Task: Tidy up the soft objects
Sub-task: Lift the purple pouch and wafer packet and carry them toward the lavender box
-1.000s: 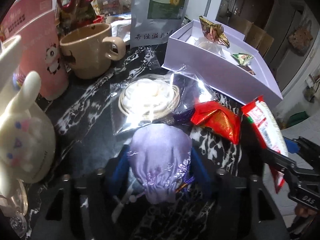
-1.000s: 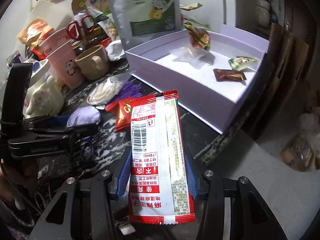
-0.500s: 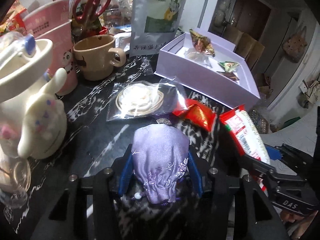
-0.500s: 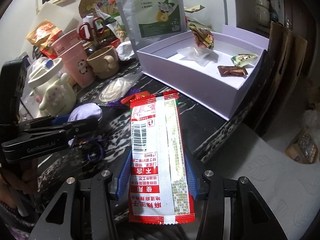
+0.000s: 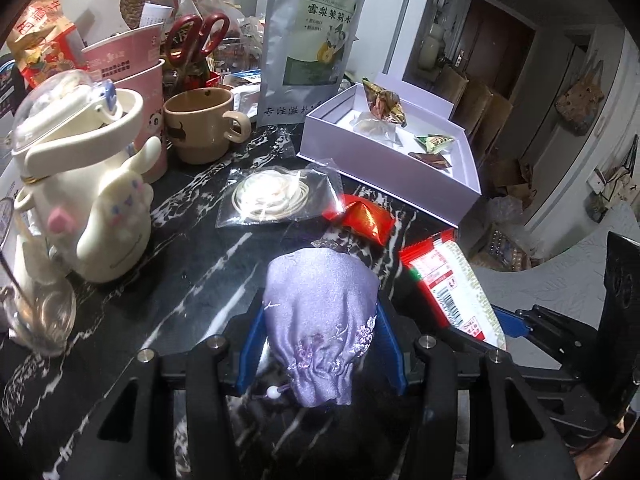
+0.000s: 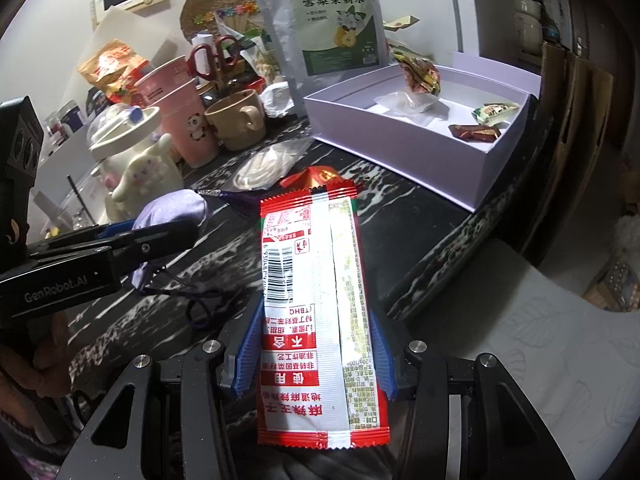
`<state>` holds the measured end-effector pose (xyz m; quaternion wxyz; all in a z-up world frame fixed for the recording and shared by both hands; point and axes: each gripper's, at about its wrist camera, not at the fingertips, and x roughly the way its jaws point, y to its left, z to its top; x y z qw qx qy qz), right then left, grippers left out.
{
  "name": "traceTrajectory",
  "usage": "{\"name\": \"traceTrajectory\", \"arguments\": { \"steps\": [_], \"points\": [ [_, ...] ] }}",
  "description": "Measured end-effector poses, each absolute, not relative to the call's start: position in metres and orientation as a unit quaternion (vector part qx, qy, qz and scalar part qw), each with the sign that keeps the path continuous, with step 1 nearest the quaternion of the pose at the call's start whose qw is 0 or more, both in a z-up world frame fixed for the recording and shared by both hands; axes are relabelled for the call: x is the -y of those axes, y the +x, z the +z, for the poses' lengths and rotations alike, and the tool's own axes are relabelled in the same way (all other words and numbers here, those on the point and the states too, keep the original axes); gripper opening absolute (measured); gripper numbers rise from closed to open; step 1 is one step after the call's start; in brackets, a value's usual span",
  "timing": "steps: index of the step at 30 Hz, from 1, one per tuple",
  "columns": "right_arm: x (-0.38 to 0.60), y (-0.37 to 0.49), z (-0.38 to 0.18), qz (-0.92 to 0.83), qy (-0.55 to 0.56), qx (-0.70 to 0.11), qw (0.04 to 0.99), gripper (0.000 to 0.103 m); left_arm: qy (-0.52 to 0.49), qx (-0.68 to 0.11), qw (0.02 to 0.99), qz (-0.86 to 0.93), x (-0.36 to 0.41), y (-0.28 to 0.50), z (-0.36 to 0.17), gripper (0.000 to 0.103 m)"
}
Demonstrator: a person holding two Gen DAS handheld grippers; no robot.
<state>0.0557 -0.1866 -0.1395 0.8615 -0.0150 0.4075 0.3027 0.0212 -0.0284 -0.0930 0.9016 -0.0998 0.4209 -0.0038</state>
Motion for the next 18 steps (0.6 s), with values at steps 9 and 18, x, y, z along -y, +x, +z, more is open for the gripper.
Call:
{"name": "traceTrajectory", "arguments": {
  "steps": [9, 18],
  "points": [
    [0.189, 0.033, -0.138, 0.323, -0.015, -0.397, 0.859, 0.048, -0.102, -0.404, 0.909, 0.004, 0.040, -0.011, -0.082, 0.050],
    [0.191, 0.014, -0.130, 0.348, -0.011, -0.381, 0.856, 0.048, -0.101, -0.382, 0.919, 0.007, 0.047, -0.035, -0.065, 0.050]
  ]
}}
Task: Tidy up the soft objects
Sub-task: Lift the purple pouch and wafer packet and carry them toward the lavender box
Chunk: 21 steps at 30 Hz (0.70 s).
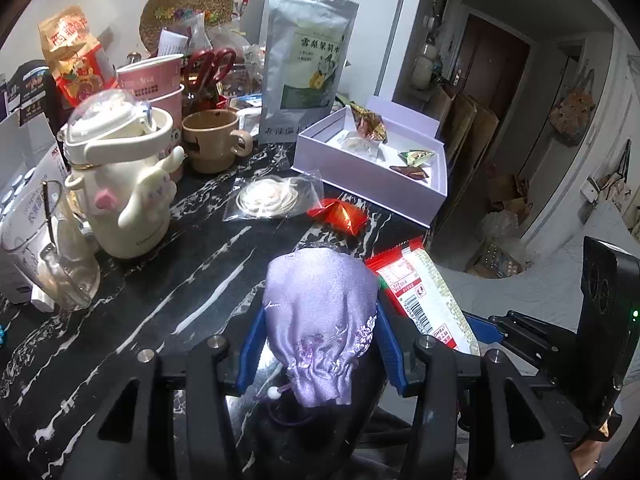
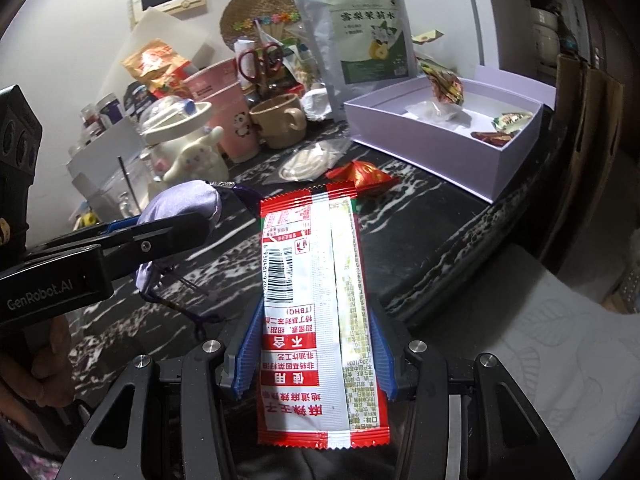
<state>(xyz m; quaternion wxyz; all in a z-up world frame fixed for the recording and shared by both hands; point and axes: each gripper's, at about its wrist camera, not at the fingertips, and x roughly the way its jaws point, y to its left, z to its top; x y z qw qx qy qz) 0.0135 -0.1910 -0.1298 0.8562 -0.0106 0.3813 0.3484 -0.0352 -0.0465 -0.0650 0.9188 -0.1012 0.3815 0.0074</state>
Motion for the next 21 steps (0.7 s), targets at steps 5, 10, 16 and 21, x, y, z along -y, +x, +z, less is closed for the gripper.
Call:
{"name": "traceTrajectory", "arguments": {
  "steps": [5, 10, 16, 21],
  "points": [
    [0.192, 0.009, -0.122, 0.356, 0.001, -0.373, 0.857, 0.048, -0.103, -0.371, 0.923, 0.007, 0.042, -0.039, -0.054, 0.050],
    [0.191, 0.009, -0.112, 0.359, 0.008, -0.363, 0.860, 0.048, -0.099, -0.359, 0.928, 0.003, 0.040, -0.036, -0.041, 0.050],
    [0.195, 0.015, -0.092, 0.357, 0.017, -0.338, 0.870, 0.048, -0.078, -0.334, 0.939, -0.013, 0.043, -0.026, -0.017, 0.050],
    [0.202, 0.022, -0.070, 0.352, 0.026, -0.319, 0.880, 0.048, -0.059, -0.307, 0.949, -0.030, 0.046, -0.013, 0.004, 0.050]
  ]
}}
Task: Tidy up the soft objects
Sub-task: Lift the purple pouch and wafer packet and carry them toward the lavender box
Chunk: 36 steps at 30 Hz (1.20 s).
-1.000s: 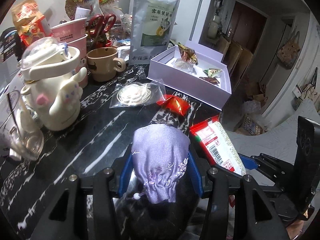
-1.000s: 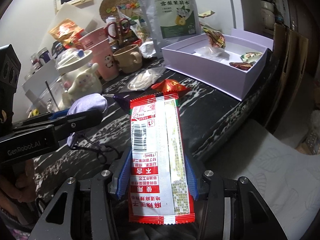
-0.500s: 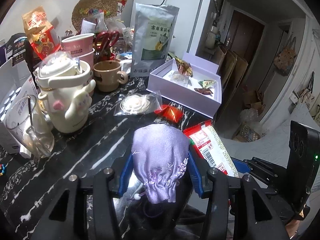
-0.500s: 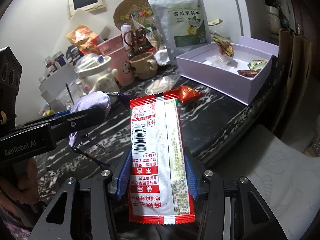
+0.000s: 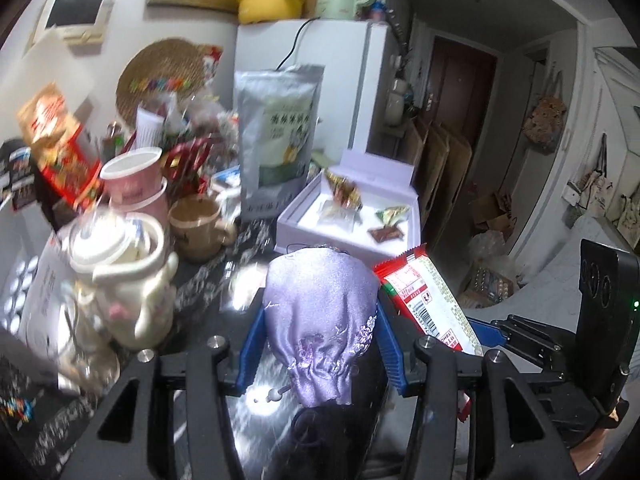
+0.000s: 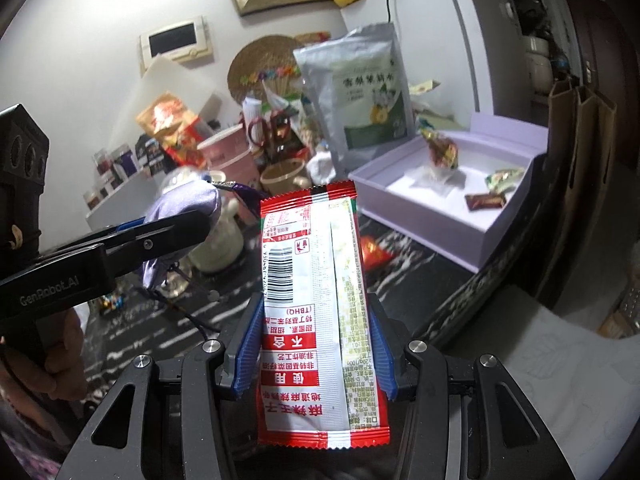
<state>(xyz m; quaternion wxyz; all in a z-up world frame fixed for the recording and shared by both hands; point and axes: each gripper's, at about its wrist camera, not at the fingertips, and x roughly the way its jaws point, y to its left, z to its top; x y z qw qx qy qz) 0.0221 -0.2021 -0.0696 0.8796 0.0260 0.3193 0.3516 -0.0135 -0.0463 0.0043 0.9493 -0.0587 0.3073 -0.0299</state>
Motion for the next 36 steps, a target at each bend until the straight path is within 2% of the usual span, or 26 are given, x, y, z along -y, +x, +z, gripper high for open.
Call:
{"name": "traceTrajectory", "arguments": {
  "steps": [15, 36],
  "points": [
    [0.231, 0.069, -0.017, 0.323, 0.040, -0.263, 0.908, 0.048, -0.038, -0.272, 0.958, -0.086, 0.071, 0.062, 0.043, 0.050],
    [0.270, 0.183, 0.012, 0.263, 0.029, -0.235, 0.935, 0.048, 0.011, -0.244, 0.960, -0.136, 0.120, 0.199, 0.059, 0.050]
  ]
}}
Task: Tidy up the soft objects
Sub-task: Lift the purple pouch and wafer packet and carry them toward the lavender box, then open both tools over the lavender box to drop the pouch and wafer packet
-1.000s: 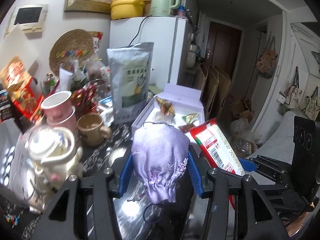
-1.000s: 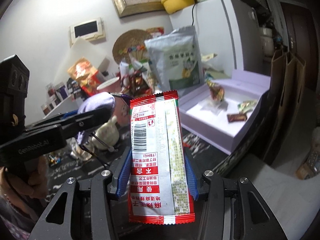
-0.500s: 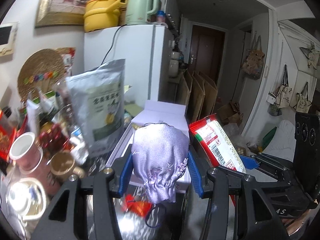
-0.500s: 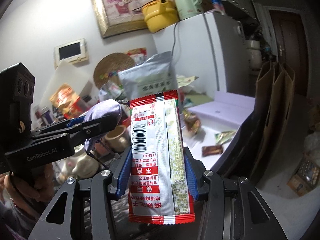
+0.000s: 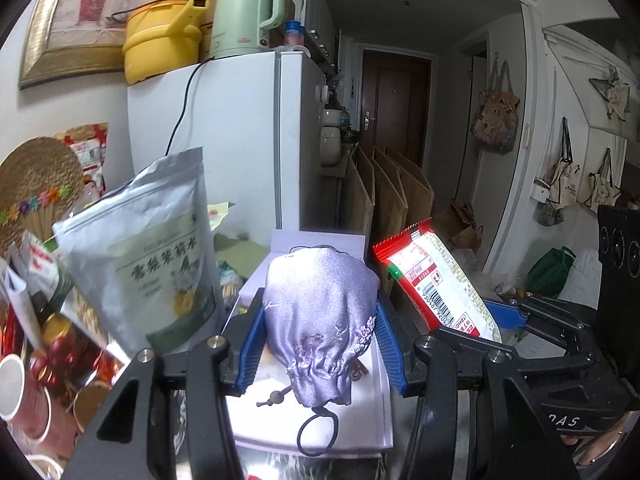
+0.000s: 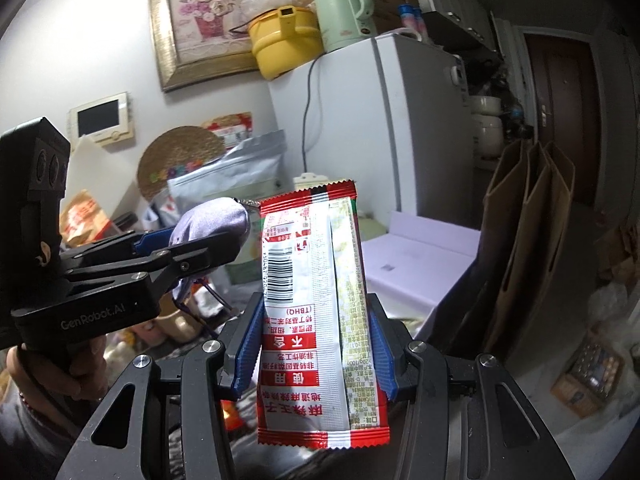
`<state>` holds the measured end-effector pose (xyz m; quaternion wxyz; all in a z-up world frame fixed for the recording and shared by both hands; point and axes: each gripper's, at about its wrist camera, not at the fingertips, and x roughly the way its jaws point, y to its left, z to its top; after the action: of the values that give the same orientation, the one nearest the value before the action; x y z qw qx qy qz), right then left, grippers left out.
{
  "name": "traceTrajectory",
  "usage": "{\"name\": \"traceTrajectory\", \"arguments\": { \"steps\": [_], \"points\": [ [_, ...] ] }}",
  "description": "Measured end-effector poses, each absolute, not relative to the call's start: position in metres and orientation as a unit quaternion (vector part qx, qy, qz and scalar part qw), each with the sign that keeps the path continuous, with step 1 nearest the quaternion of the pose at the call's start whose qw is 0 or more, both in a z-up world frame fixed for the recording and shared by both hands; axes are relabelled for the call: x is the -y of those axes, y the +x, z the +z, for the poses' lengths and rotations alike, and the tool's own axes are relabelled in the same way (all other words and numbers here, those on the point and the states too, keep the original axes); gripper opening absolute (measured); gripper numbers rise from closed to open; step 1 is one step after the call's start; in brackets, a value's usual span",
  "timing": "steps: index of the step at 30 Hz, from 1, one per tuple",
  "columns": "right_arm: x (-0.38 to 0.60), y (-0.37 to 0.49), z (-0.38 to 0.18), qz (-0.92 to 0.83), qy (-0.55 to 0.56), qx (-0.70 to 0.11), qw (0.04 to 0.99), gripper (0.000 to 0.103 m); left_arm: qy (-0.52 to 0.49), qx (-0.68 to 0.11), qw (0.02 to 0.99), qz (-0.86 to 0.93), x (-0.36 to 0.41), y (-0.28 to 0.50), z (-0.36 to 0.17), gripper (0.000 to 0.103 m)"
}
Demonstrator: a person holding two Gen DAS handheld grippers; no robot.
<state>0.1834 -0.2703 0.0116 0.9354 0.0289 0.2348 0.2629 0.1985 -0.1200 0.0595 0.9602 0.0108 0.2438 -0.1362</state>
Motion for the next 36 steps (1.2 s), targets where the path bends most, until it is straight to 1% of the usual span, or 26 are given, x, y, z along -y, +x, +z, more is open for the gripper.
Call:
{"name": "traceTrajectory", "arguments": {
  "steps": [5, 13, 28, 36],
  "points": [
    [0.271, 0.209, 0.010, 0.265, 0.031, -0.236, 0.934, 0.048, 0.026, -0.242, 0.960, -0.140, 0.125, 0.225, 0.057, 0.050],
    [0.272, 0.247, -0.005, 0.257, 0.048, -0.261, 0.929, 0.048, 0.030, -0.262, 0.954, -0.144, 0.126, 0.260, 0.038, 0.050],
    [0.253, 0.283, -0.057, 0.245, 0.036, -0.327, 0.912, 0.048, 0.032, -0.339, 0.931, -0.134, 0.116, 0.296, -0.027, 0.050],
    [0.252, 0.292, -0.083, 0.238, 0.049, -0.355, 0.903, 0.048, 0.054, -0.380, 0.916, -0.112, 0.110, 0.307, -0.058, 0.050]
  ]
}}
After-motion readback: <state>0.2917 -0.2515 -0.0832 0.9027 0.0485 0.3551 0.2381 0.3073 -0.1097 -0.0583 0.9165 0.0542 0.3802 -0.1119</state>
